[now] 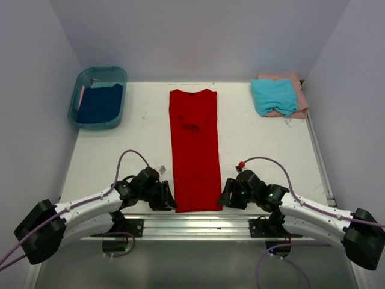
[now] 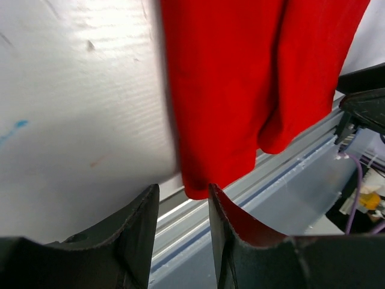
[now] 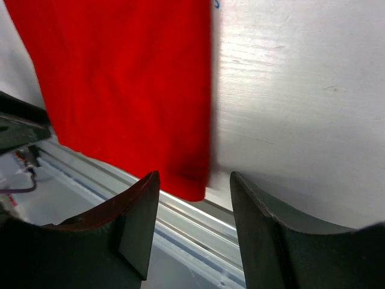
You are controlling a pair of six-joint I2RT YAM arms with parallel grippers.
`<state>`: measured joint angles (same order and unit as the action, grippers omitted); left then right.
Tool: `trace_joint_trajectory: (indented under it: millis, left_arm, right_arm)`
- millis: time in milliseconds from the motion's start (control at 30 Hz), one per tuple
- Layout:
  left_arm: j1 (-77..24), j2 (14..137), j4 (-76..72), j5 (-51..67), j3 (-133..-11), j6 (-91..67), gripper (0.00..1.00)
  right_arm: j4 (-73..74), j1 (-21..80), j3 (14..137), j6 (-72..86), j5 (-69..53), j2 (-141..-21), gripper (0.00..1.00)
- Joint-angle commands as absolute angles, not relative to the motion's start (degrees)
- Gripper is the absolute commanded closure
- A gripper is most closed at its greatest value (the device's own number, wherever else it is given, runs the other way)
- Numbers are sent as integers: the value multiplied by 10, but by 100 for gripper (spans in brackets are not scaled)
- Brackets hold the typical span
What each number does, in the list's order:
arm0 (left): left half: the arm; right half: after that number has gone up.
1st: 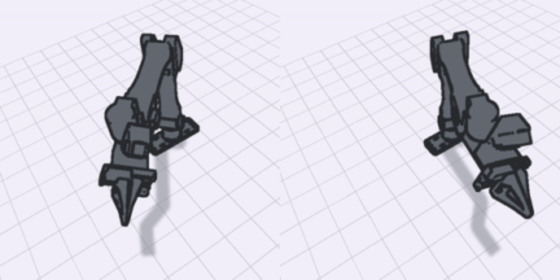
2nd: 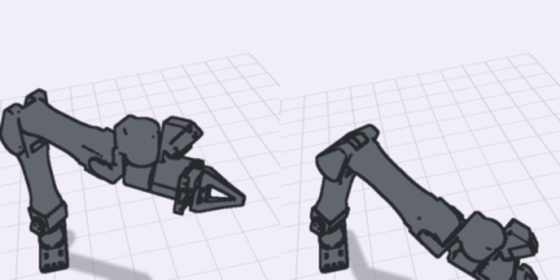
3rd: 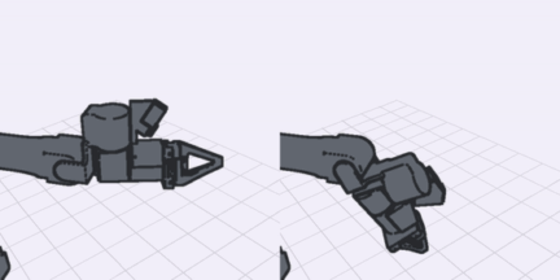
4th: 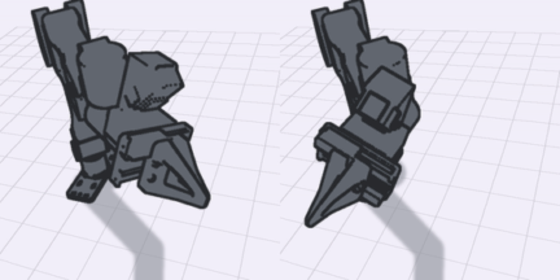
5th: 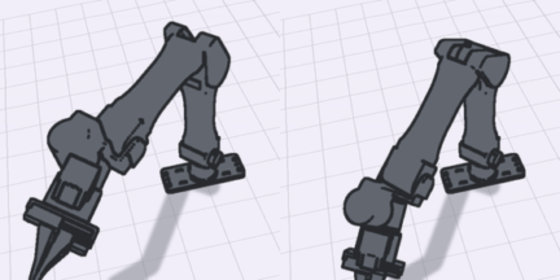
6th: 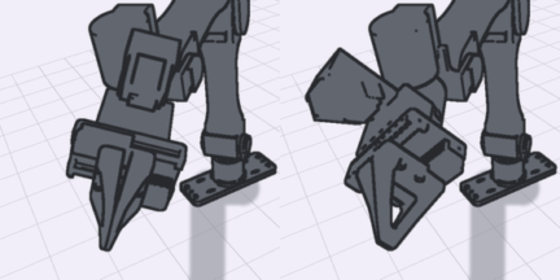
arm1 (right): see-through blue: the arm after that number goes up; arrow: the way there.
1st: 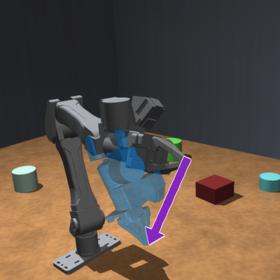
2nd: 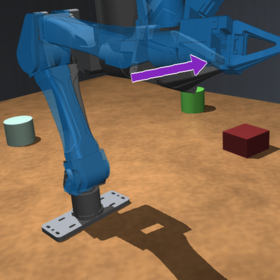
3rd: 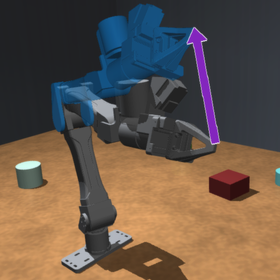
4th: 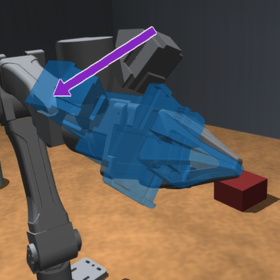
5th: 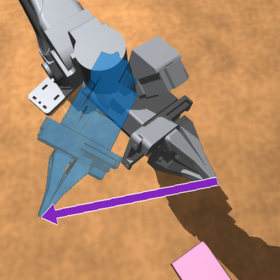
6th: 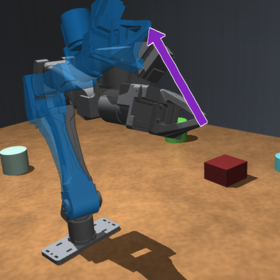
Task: Fold and stack the t-shirts
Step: Grab the bottom of the folded rectangular tshirt with both arms
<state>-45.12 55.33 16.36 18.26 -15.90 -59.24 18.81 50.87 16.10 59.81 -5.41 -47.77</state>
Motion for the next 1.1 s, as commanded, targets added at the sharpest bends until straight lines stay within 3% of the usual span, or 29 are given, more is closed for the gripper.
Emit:
trace_joint_trajectory:
  millis: [0,167,267,400,533,733,1067]
  left_arm:
    - [-478,572,141,171,-135,-646,57]
    - [-519,599,90,161,-127,-677,57]
    - [-529,613,79,160,-122,-686,57]
    - [-535,612,83,155,-122,-691,59]
    - [-536,603,87,145,-118,-691,74]
    - [-537,601,75,135,-112,-686,100]
    - [-542,560,69,82,-148,-639,100]
  right_arm:
    - [148,508,142,628,-83,-496,46]
    - [112,510,130,636,-88,-516,49]
    - [105,509,126,639,-93,-520,56]
    - [109,509,116,645,-101,-512,75]
    - [136,509,113,647,-97,-485,94]
    - [152,509,118,644,-92,-475,100]
    - [142,510,165,600,-81,-501,100]
